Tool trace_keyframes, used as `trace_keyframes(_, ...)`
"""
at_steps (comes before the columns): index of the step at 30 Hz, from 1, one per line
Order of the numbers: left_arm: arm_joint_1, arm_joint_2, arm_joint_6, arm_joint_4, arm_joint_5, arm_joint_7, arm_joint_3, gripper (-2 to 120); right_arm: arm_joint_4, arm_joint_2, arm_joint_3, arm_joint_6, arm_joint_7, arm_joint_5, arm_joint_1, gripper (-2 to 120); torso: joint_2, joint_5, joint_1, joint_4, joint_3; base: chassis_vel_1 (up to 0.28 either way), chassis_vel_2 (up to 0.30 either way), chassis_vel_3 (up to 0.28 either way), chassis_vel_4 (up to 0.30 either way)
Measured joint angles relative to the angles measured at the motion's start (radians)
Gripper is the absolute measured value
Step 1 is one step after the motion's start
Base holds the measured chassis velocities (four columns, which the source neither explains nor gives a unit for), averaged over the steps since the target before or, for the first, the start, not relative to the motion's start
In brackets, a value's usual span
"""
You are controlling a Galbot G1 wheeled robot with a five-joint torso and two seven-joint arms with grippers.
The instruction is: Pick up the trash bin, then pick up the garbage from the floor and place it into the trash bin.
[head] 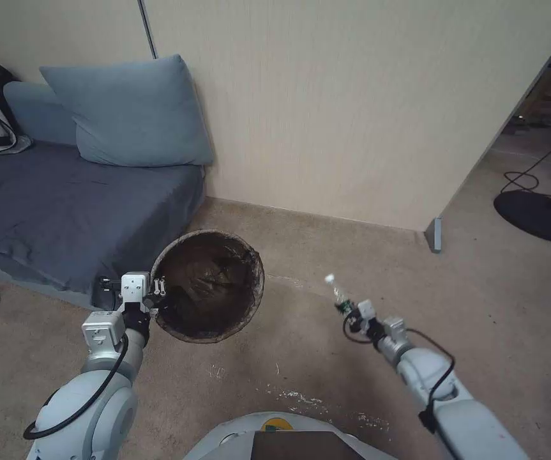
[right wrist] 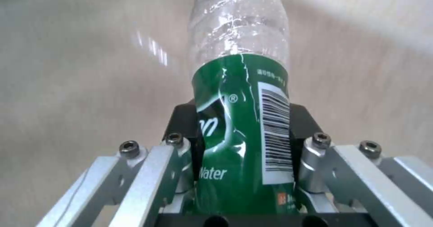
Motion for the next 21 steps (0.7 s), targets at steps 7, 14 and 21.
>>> trace_keyframes(7,0.002,0.000,0.002,0.000,0.000,0.000,0.008,3,0.180,-0.071,0.037,-0.027,0.030,0.103,-0.018,28,0.000,0.0000,0.000,0.0002,0.000,0.000,0.000,0.000,0.000)
trace_keyframes(14,-0.002,0.006,0.005,0.002,-0.001,0.001,0.011,3,0.437,-0.118,0.037,-0.113,0.082,0.215,0.029,28,0.000,-0.0002,0.000,0.0003,0.000,0.000,0.000,0.000,0.000)
trace_keyframes(21,-0.012,0.014,0.005,0.012,0.000,0.001,0.019,3,0.541,-0.157,-0.031,-0.190,0.072,0.275,0.125,28,0.000,-0.0003,0.000,0.0002,0.000,0.000,0.000,0.000,0.000)
